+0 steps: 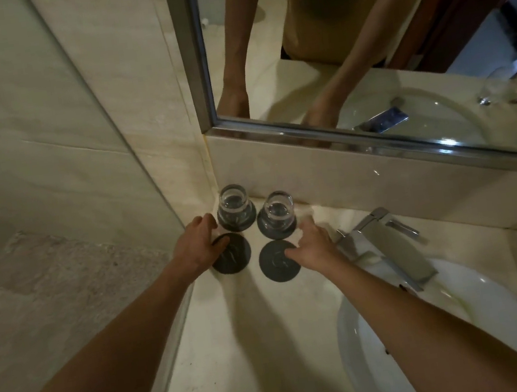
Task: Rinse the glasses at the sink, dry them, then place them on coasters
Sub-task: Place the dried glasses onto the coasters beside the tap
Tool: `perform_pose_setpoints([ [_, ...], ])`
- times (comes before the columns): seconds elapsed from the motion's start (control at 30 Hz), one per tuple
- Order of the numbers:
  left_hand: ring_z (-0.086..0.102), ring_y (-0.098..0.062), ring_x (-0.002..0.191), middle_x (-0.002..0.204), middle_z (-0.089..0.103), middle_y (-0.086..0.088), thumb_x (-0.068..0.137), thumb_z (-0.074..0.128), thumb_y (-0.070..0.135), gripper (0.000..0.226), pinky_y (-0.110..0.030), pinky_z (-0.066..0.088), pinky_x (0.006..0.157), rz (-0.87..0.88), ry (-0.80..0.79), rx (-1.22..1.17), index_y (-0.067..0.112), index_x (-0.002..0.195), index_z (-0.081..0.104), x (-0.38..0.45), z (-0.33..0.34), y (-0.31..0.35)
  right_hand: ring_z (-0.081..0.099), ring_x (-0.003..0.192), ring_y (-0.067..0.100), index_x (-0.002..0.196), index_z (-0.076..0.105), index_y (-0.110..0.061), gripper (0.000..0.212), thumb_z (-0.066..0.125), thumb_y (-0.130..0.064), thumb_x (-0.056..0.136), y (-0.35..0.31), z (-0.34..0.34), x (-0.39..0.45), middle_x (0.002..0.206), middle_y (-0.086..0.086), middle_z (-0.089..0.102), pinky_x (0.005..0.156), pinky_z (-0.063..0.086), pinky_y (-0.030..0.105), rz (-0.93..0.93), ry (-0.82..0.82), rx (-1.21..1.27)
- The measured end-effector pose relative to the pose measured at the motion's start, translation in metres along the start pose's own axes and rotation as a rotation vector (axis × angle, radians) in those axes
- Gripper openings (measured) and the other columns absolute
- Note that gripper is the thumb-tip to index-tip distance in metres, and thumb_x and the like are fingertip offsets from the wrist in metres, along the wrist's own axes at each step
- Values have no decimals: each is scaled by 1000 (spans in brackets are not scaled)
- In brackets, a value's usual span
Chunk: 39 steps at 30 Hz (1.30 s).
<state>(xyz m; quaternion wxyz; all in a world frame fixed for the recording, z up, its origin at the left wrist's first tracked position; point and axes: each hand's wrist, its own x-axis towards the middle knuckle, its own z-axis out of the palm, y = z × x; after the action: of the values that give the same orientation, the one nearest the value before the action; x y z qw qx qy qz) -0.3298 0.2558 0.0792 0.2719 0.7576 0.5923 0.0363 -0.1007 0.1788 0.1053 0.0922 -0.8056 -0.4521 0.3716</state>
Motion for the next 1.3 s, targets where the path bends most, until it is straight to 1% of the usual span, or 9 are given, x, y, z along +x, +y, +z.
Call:
perform_pose_setpoints([
  [0.27,61,-25,86,92,61,-5,91,63,15,10,-30,43,74,156,-267,217,16,84,55,-51,-21,62,57,118,34,126,54,-12,42,64,-32,91,25,-51,-65,130,12,57,98,43,41,-168,-178,-370],
  [0.43,62,-30,100,106,66,-12,95,58,26,22,-35,48,80,168,-305,385,8,104,66,-87,-3,133,68,97,28,116,59,-12,34,66,-31,88,69,-95,-102,115,10,66,82,52,35,-201,-238,-347],
  [0.53,60,-24,95,107,61,-9,98,56,25,20,-28,43,74,221,-382,396,9,108,64,-119,22,195,69,85,27,113,64,-3,34,66,-27,89,115,-126,-133,112,20,67,77,55,37,-188,-236,-277],
  [0.6,59,-19,84,103,59,-5,98,56,25,13,-24,47,70,256,-425,370,14,103,61,-138,45,235,64,80,24,110,61,-11,31,69,-30,86,155,-146,-154,109,18,66,72,52,34,-164,-233,-237],
  [0.77,59,-14,75,109,65,-8,98,57,21,17,-9,36,57,412,-483,338,8,105,64,-176,105,343,69,84,23,115,57,-15,37,70,-37,88,261,-196,-202,107,10,66,70,52,31,-74,-228,-288],
  [0.93,48,-2,63,109,64,-9,98,55,20,19,-6,38,47,532,-600,345,6,108,62,-212,160,439,56,87,18,127,50,-20,52,75,-38,85,366,-235,-252,121,6,55,70,44,28,87,-161,-253],
  [1.03,53,-9,68,114,64,-15,99,57,24,23,-15,43,58,604,-669,382,4,111,58,-233,190,484,57,103,22,143,40,-20,80,84,-34,77,417,-246,-281,133,6,54,74,45,27,133,-152,-198],
  [1.13,60,-24,98,120,63,-13,96,61,41,44,-34,47,86,648,-751,473,12,125,47,-253,226,517,44,134,26,151,33,-22,100,88,-40,70,463,-248,-309,154,6,37,104,43,33,191,-117,-204],
  [1.3,52,-30,128,144,49,-7,81,63,71,91,-44,43,102,721,-765,646,20,149,29,-290,275,554,32,138,29,150,30,-31,102,86,-47,67,520,-231,-343,151,3,28,108,36,47,240,-14,-228],
])
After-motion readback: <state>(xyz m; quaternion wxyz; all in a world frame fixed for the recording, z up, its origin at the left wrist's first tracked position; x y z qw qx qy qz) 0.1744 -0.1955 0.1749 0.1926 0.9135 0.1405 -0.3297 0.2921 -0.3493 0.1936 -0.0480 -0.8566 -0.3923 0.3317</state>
